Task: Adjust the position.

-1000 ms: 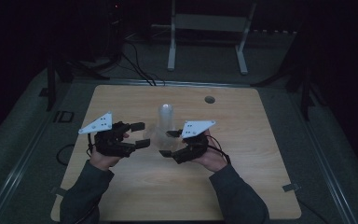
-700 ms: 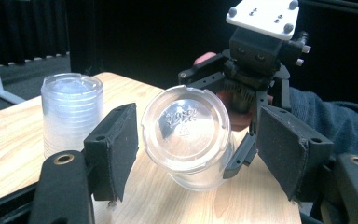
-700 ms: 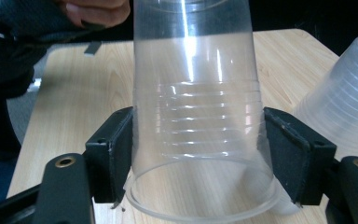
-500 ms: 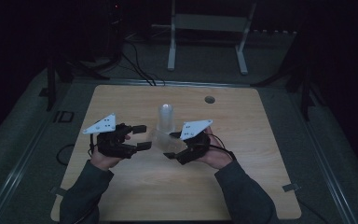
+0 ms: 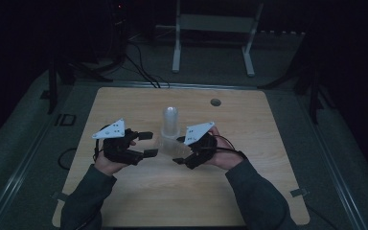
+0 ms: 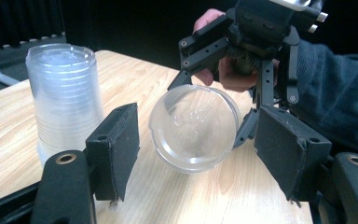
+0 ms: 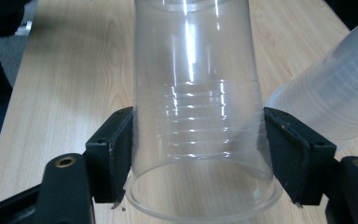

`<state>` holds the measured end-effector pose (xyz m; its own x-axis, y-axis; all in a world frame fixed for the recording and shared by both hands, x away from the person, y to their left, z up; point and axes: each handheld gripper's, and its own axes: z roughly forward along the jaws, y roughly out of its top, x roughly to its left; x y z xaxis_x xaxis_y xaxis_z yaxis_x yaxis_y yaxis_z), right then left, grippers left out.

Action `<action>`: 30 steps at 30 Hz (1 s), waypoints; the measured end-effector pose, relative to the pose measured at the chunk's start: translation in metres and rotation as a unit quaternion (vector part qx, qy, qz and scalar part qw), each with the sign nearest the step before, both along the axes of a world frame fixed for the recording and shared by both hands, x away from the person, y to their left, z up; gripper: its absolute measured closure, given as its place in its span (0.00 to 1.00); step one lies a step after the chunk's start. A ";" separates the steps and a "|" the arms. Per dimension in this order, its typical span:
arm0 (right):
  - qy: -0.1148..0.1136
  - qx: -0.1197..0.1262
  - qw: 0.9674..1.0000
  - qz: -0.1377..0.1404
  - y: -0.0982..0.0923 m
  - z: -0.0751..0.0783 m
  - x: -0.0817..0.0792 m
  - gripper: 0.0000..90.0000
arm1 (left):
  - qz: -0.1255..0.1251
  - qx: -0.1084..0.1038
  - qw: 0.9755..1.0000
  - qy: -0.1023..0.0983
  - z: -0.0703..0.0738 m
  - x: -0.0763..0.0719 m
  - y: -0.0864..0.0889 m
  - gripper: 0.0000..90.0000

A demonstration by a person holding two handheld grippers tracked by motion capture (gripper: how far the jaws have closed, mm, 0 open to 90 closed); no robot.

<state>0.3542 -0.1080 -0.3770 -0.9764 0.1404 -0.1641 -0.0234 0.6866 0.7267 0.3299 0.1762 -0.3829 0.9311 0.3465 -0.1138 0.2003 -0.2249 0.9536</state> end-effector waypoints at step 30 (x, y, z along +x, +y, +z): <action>-0.021 -0.091 0.995 0.017 0.002 0.002 0.004 0.32 | -0.011 0.104 0.994 -0.019 0.004 -0.006 -0.017 0.34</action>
